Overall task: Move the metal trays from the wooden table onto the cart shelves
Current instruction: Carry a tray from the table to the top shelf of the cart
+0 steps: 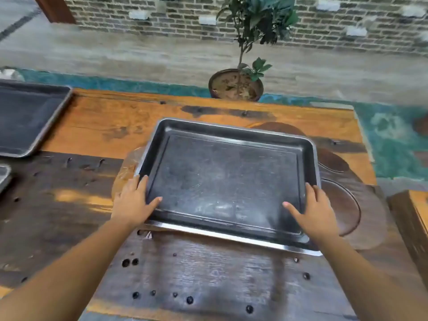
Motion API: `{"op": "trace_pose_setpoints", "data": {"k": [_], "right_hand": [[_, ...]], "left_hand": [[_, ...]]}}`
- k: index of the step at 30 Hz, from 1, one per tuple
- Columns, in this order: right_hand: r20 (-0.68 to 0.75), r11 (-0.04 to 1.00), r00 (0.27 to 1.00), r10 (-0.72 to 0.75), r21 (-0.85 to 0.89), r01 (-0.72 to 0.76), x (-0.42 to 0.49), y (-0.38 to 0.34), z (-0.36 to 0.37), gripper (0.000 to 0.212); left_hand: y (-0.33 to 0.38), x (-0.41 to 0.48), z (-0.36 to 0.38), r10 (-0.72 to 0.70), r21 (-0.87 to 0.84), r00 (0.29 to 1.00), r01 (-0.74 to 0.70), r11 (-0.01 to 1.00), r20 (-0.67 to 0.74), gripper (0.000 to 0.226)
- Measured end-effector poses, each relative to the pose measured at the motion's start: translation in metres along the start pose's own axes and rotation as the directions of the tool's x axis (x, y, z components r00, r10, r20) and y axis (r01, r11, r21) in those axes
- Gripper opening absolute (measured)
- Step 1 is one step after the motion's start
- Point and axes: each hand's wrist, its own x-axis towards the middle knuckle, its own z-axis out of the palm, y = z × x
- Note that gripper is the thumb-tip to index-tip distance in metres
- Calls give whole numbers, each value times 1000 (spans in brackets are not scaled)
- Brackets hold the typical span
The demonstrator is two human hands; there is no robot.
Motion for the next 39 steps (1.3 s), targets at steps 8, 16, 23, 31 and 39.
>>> {"op": "trace_pose_setpoints", "data": {"k": [8, 16, 23, 31, 39], "right_hand": [[-70, 952, 962, 265, 181, -249, 41, 37, 30, 106], [-9, 884, 909, 417, 237, -403, 61, 52, 44, 98], [-58, 915, 922, 382, 168, -368, 63, 45, 43, 57], [32, 896, 915, 401, 195, -400, 67, 42, 32, 44], [148, 813, 906, 398, 401, -422, 75, 20, -36, 28]], "left_hand": [[-25, 62, 13, -126, -81, 992, 125, 989, -5, 92], [-34, 108, 28, -263, -239, 965, 259, 936, 14, 86], [-33, 114, 34, -313, -177, 950, 311, 934, 19, 67], [-39, 119, 22, -243, -130, 962, 259, 957, 127, 49], [-29, 90, -47, -280, -389, 932, 351, 851, 230, 41]]}}
